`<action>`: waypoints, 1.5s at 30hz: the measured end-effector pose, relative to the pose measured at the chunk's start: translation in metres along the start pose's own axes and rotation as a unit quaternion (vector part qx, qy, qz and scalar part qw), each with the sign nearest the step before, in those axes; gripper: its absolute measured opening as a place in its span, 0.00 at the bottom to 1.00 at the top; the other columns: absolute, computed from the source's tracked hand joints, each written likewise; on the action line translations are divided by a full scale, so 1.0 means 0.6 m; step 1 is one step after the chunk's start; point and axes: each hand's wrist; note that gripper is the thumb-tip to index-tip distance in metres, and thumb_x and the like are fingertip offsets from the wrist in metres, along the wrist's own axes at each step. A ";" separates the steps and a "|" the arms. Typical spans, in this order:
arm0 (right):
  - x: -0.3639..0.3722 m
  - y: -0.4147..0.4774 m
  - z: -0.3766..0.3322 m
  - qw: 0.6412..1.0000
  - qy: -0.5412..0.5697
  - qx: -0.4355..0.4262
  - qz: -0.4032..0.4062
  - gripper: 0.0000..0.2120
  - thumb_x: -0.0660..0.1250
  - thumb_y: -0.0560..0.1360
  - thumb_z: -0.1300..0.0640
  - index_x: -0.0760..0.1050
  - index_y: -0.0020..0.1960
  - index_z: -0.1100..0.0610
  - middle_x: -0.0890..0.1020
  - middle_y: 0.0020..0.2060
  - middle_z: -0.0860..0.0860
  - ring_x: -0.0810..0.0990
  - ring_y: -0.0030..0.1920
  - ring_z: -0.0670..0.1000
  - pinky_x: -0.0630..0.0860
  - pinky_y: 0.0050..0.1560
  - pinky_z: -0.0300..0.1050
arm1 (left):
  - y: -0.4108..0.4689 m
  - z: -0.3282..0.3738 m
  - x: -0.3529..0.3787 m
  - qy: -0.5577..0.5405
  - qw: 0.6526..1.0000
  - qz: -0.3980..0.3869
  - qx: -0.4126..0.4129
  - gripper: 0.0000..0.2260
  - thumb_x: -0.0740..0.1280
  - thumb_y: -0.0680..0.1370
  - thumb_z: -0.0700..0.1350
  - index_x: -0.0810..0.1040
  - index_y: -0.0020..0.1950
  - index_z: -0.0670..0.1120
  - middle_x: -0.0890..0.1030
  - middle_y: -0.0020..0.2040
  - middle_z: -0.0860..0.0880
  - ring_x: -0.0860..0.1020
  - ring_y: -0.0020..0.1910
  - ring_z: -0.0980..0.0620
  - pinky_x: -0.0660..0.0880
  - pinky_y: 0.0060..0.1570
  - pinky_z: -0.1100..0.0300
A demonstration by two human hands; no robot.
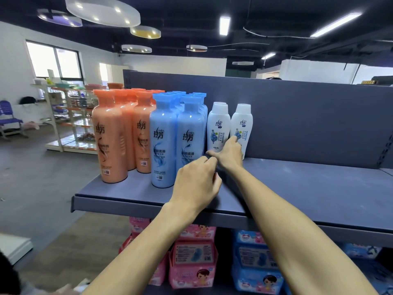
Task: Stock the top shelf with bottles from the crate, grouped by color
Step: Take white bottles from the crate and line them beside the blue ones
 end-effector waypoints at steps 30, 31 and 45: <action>-0.198 -0.141 0.001 0.991 -0.076 -0.074 -0.081 0.20 0.75 0.68 0.48 0.69 0.51 0.54 0.79 0.49 0.52 0.78 0.48 0.56 0.74 0.43 0.47 | -0.029 0.069 -0.070 0.045 0.995 -0.084 0.009 0.07 0.63 0.75 0.48 0.73 0.49 0.46 0.78 0.45 0.49 0.76 0.46 0.45 0.71 0.40 0.54; -0.210 -0.148 0.001 0.991 -0.077 -0.076 -0.079 0.19 0.75 0.69 0.48 0.69 0.51 0.53 0.79 0.49 0.52 0.78 0.48 0.56 0.73 0.43 0.47 | -0.031 0.078 -0.073 0.042 0.996 -0.084 0.009 0.07 0.63 0.75 0.48 0.73 0.49 0.46 0.78 0.45 0.49 0.76 0.46 0.45 0.71 0.41 0.54; -0.393 -0.270 0.115 0.990 -0.126 -0.050 -0.048 0.16 0.71 0.72 0.48 0.73 0.54 0.54 0.81 0.47 0.49 0.79 0.50 0.53 0.78 0.53 0.53 | -0.053 0.242 -0.047 -0.020 0.992 -0.104 0.073 0.07 0.64 0.75 0.49 0.74 0.48 0.46 0.80 0.46 0.49 0.76 0.48 0.45 0.69 0.40 0.55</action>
Point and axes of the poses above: each hand's wrist, its own y-axis towards the middle knuckle, its own x-axis out of the palm, z = x × y
